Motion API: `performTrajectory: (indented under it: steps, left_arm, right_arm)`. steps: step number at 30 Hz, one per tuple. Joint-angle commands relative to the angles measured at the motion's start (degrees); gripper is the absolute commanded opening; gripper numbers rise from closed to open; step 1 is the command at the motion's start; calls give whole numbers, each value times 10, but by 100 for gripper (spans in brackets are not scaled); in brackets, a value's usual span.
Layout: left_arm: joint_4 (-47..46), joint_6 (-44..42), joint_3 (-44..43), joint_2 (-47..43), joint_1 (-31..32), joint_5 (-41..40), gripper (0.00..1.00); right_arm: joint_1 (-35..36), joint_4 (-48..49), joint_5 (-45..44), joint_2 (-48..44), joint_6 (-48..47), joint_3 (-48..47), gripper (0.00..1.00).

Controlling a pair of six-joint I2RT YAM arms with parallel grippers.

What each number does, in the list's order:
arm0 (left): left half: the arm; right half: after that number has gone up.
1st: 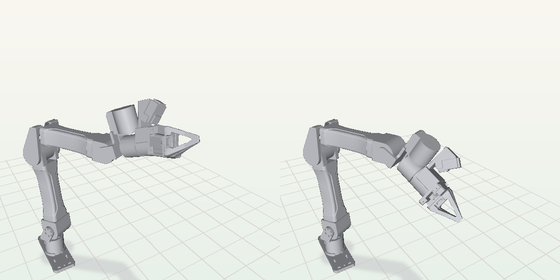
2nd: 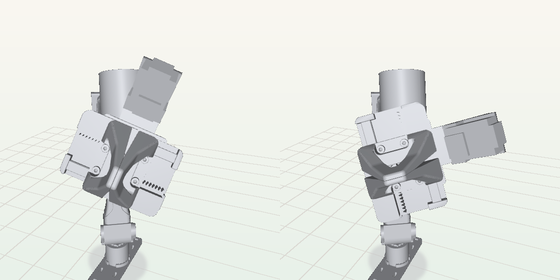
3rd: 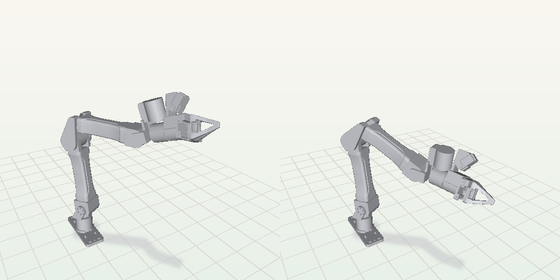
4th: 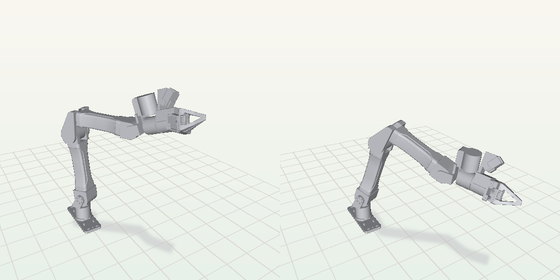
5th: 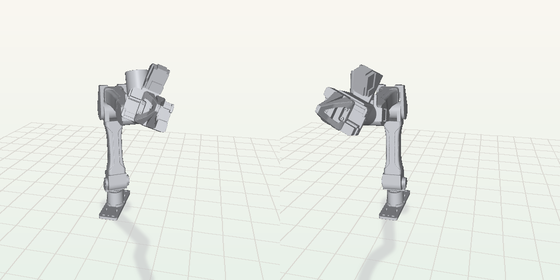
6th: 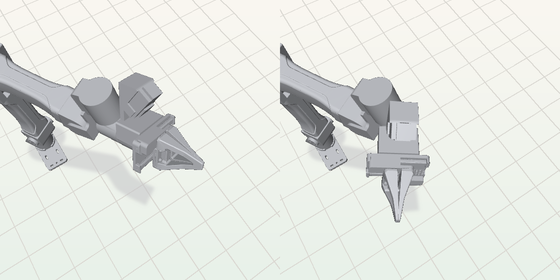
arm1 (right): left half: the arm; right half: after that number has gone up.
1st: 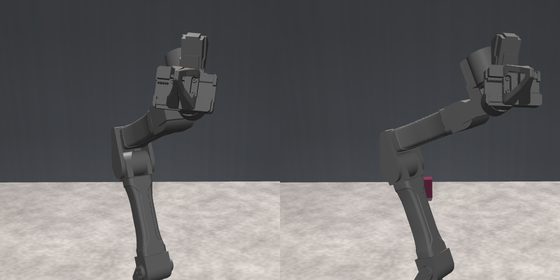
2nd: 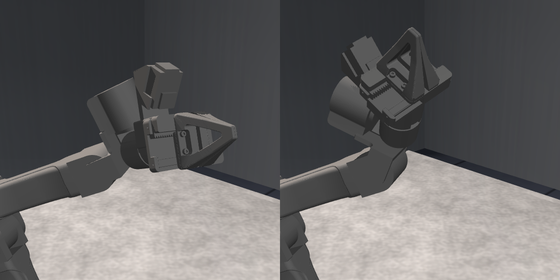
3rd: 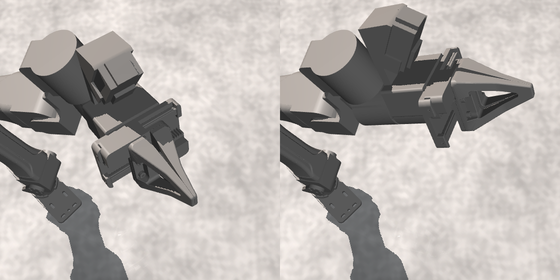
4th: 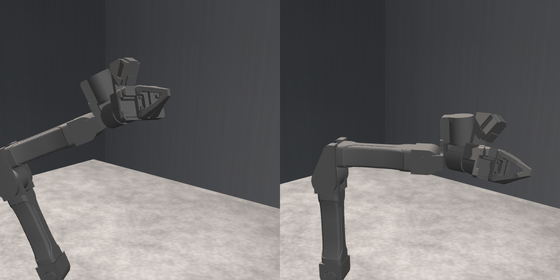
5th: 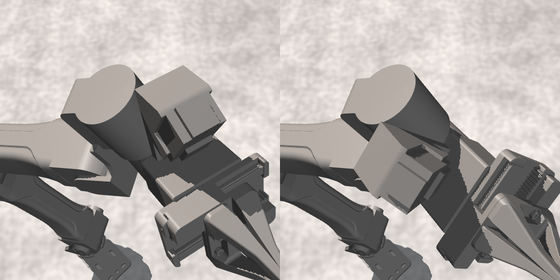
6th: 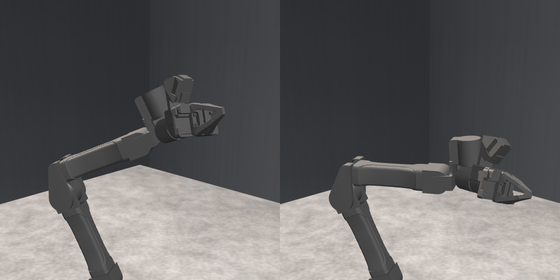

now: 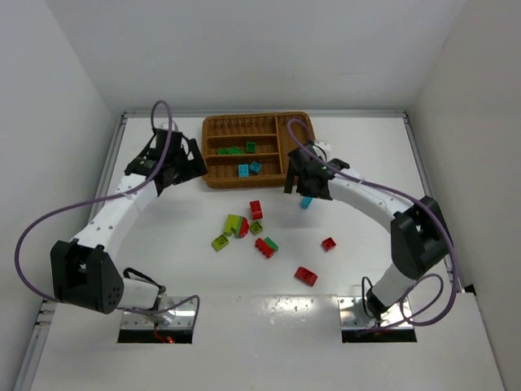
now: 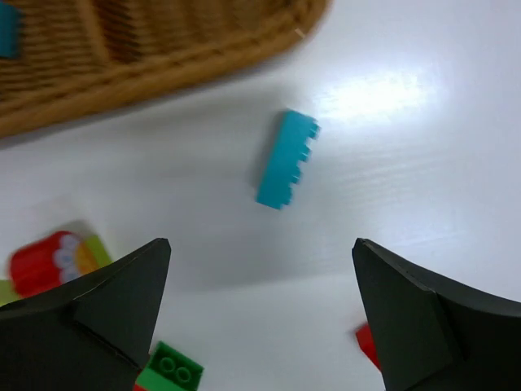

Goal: Sort the legos into containers by color

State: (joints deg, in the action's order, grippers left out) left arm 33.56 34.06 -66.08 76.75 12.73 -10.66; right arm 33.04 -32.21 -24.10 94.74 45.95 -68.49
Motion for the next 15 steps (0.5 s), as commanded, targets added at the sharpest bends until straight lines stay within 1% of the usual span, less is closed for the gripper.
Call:
performTrajectory:
  steps: [1,3,4,5,6,7,10,12,15]
  left_arm:
    - [-16,-7,13,-11,5,11,99]
    - [-21,-7,13,-11,12,4,99]
    - [-21,-14,13,-16,12,4,99]
    - [-21,-14,13,-16,12,-4,99]
    - [-21,-20,13,-23,12,-4,99]
    - [-21,-20,13,-23,12,-10,99]
    - [-21,-30,13,-28,12,-23,99]
    - [-21,-30,13,-28,12,-28,99]
    - [-21,-30,13,-28,12,-28,99]
  right_arm:
    - [-20,8,11,11,71,38,93]
    - [-26,16,12,28,77,38,90]
    - [-26,21,12,44,77,38,90]
    - [-32,21,12,52,77,32,87]
    - [-32,27,21,61,77,32,87]
    - [-47,27,36,69,71,32,85]
    - [-60,54,55,93,65,32,79]
    - [-60,77,67,108,65,32,72]
    - [-65,96,79,125,59,32,60]
